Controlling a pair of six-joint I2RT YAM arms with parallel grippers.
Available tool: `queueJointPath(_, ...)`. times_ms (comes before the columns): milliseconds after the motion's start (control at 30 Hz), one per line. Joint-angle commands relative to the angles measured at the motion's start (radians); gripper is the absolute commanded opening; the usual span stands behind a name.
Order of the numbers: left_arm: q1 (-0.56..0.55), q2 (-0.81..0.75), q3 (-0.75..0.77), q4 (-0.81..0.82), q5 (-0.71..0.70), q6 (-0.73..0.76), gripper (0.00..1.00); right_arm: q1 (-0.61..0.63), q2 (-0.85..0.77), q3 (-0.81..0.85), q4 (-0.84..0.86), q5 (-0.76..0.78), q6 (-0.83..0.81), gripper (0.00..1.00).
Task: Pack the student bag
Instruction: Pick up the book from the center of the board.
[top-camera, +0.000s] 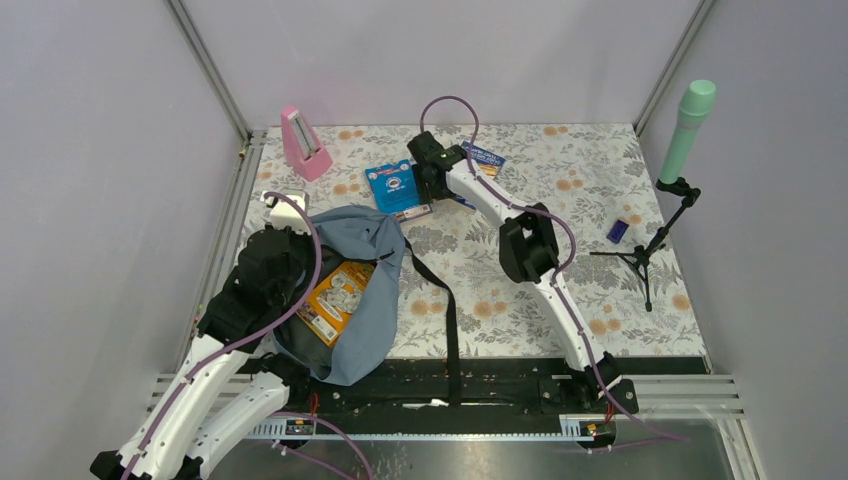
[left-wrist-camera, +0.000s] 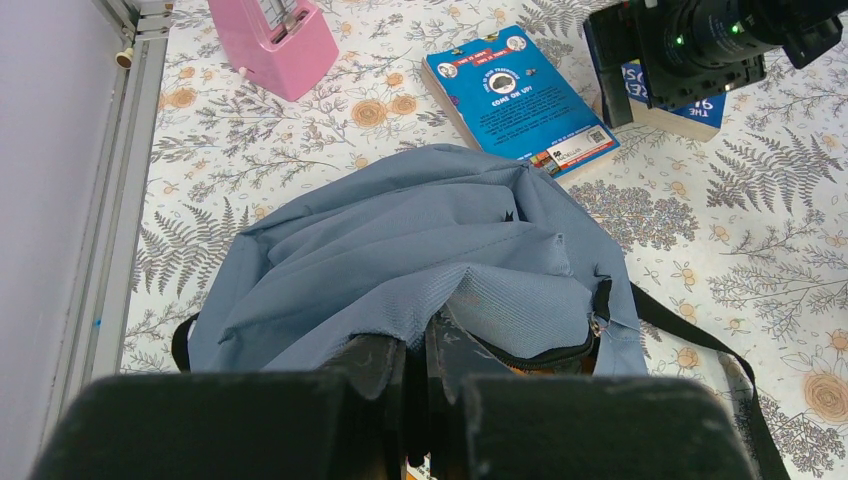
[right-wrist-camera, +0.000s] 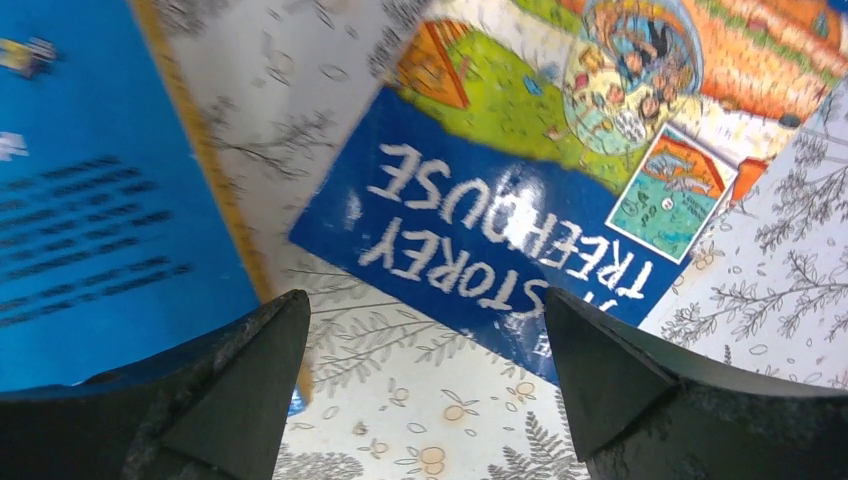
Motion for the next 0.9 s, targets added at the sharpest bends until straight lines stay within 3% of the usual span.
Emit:
queueJointPath(0,0.005,-0.026,0.023,0.121,0.005,-0.009,0.0,-0.036,-0.073,-0.072,-0.051,0.014,0.013,0.91)
queueJointPath(100,0.005,-0.026,0.022,0.12,-0.003,-0.007,0.0,-0.041,-0.09,-0.093,-0.065,0.01,0.012,0.85)
queueJointPath(200,0.005,-0.023,0.021,0.121,-0.007,-0.006,0.0,-0.044,-0.094,-0.096,-0.105,0.07,0.013,0.88)
queueJointPath(333,0.005,-0.024,0.021,0.121,-0.005,-0.006,0.0,-0.066,-0.111,-0.141,-0.142,0.079,0.013,0.83)
queueJointPath(600,0.005,-0.037,0.02,0.121,-0.007,-0.007,0.0,-0.096,-0.207,-0.322,-0.063,0.126,-0.026,0.72)
queueJointPath(867,0.005,-0.042,0.017,0.121,-0.007,-0.007,0.0,-0.137,-0.196,-0.297,-0.042,0.136,-0.059,0.63)
